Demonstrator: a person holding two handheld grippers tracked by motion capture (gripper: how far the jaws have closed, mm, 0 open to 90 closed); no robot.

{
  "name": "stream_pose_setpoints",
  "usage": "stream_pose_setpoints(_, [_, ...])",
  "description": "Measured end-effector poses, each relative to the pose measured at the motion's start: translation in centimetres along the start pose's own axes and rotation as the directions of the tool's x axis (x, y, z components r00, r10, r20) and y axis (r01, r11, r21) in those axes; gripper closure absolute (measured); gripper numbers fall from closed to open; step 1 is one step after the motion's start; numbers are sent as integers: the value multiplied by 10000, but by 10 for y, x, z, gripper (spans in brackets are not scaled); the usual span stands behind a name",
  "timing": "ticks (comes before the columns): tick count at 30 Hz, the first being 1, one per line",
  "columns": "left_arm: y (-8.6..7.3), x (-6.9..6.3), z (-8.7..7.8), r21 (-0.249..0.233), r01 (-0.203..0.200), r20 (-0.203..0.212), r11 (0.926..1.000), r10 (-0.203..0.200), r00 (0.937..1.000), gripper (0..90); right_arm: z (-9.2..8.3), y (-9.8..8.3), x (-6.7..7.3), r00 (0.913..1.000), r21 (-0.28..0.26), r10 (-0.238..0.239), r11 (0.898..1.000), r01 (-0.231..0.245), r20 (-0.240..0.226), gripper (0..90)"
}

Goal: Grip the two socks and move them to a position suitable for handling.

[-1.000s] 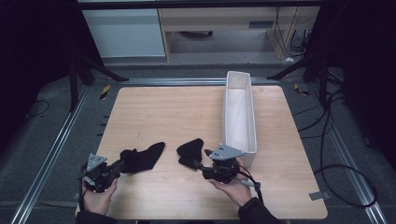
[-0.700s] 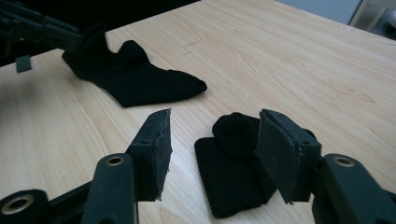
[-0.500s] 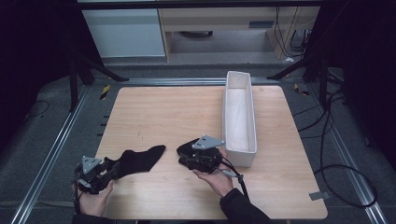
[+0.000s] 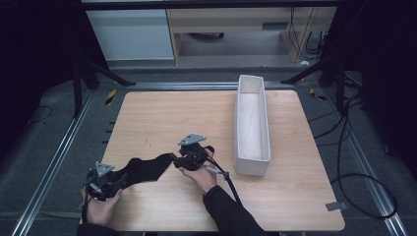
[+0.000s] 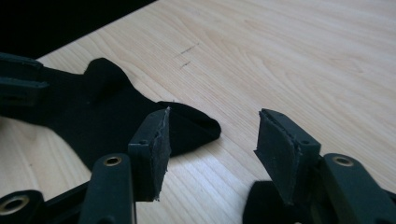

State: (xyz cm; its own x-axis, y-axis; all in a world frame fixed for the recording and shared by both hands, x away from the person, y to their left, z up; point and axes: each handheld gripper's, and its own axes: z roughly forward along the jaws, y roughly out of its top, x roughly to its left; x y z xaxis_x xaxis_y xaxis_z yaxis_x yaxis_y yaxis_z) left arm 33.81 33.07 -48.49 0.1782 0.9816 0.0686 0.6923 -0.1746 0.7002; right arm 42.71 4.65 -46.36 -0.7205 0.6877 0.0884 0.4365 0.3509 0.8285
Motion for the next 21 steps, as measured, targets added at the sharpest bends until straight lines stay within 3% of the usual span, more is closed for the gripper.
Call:
stream_pose_setpoints(6, [-1,0,9,338,-68,172,9994,63,9998,550,32,0,6,9998,492,-164,9987,159,90,423])
stream_pose_setpoints(14, [-2,-1,10,282,-51,359,9996,41,9993,559,51,-6,2,9992,1028,71,9946,-111,389,425])
stream_pose_setpoints(17, [-2,-3,10,284,-70,407,9996,58,9992,558,55,-8,0,9993,1158,177,9930,-212,315,465])
stream_pose_setpoints(21, [-2,-4,10,271,-38,448,9996,25,9990,559,57,-10,1,9997,1300,227,9912,-242,129,612])
